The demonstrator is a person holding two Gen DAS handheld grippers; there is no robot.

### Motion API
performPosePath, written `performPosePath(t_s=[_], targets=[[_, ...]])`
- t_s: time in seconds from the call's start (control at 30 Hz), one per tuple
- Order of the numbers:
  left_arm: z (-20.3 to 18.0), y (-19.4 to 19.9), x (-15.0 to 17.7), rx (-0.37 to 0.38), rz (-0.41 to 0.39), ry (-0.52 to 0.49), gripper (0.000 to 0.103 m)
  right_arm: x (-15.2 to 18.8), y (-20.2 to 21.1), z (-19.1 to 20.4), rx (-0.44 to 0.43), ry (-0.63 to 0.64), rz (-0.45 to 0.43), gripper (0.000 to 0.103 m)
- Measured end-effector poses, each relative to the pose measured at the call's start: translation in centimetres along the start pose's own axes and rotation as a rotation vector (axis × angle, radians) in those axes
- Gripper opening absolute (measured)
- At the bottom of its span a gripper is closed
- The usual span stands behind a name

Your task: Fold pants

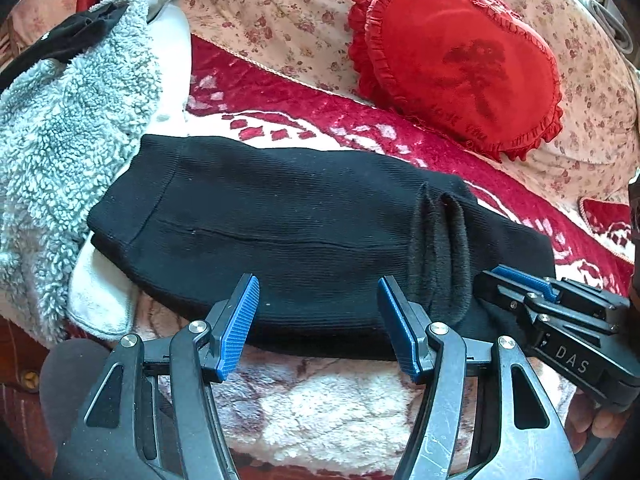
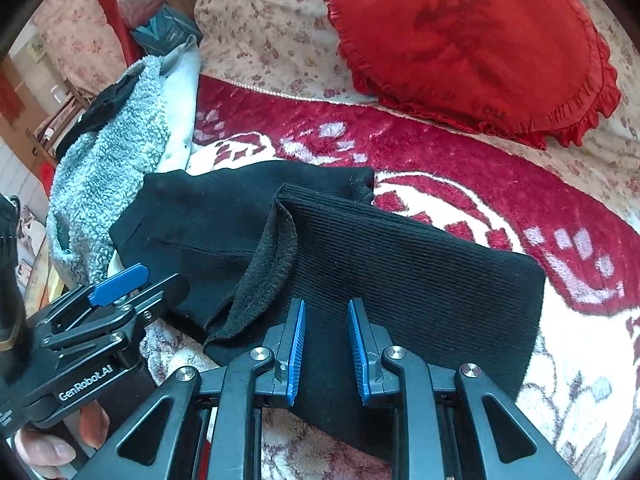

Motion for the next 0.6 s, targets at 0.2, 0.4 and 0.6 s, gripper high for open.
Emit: performPosePath(t_s=[0.2, 0.4, 0.6], targets=[[1.1, 0.1, 0.1, -0.014, 0.004, 0.019, 0.061, -1.2, 0.2, 1.0, -0.014, 0.027, -0.011, 0.021], [2.4, 0.4, -0.2, -0.021, 0.007, 0.046, 0.061, -2.0, -0.7, 2.2, -0.017, 0.057, 0.006, 0.021], [3.0, 1.3, -0.1, -0.01, -0.004, 0.052, 0.061, -2.0, 0.8, 1.4, -0.014, 0.044, -0.004, 0.024]])
Point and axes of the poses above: each gripper's, at about its wrist camera, not at the fingertips, and y roughly against the way its jaws point, z to its left, x to its underside, the point moved 1 cm from there along -y, roughly the way its jaws point, and after that the axes turned 12 degrees about x, right-handed, at the moved point
